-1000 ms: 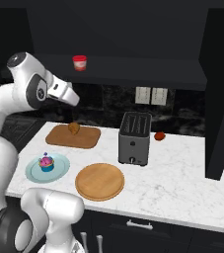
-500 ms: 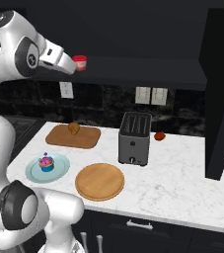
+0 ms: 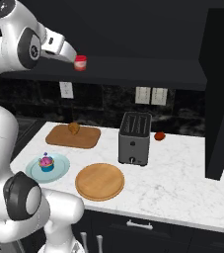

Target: From the different types of pastries on the counter, select a croissant and place it on the cutting board. Then retrieve a jar of jam from the cabinet and place it alongside the croissant on the cutting board.

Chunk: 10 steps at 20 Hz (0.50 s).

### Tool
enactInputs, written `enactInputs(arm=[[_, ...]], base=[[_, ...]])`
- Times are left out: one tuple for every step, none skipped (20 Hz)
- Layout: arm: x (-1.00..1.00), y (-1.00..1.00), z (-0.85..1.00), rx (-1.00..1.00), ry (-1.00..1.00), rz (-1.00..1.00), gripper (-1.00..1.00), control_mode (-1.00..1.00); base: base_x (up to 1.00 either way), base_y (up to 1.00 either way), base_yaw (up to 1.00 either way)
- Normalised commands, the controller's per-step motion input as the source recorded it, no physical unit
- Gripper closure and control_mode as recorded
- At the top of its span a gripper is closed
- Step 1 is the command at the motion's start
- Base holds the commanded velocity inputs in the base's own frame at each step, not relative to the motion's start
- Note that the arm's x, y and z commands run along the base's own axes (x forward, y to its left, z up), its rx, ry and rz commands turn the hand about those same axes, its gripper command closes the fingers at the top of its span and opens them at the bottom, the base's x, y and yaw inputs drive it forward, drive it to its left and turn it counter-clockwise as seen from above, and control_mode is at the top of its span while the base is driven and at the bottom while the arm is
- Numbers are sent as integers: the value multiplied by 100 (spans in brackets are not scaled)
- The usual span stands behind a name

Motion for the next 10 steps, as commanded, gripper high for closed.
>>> enactInputs(arm=[[9,-1,0,0,-38,19,-100,-100],[3,0,4,0,-47,21,-100,-100],[6,-1,0,0,-39,21,-100,-100],[11,-3,5,0,-42,20,-100,-100],[7,-9,3,0,-43,21,-100,-100],[0,-27,0,0,-27,17,-100,-100],[0,-25,0,0,-4,11,-100,-100],[0,0,0,0,0,0,-100,-100],[0,0,0,0,0,0,-100,-100],[0,0,0,0,0,0,-100,-100]], base=[[0,0,0],[0,0,0],[0,0,0],[0,0,0],[0,0,0],[0,0,0],[0,0,0],[0,0,0],[0,0,0],[0,0,0]])
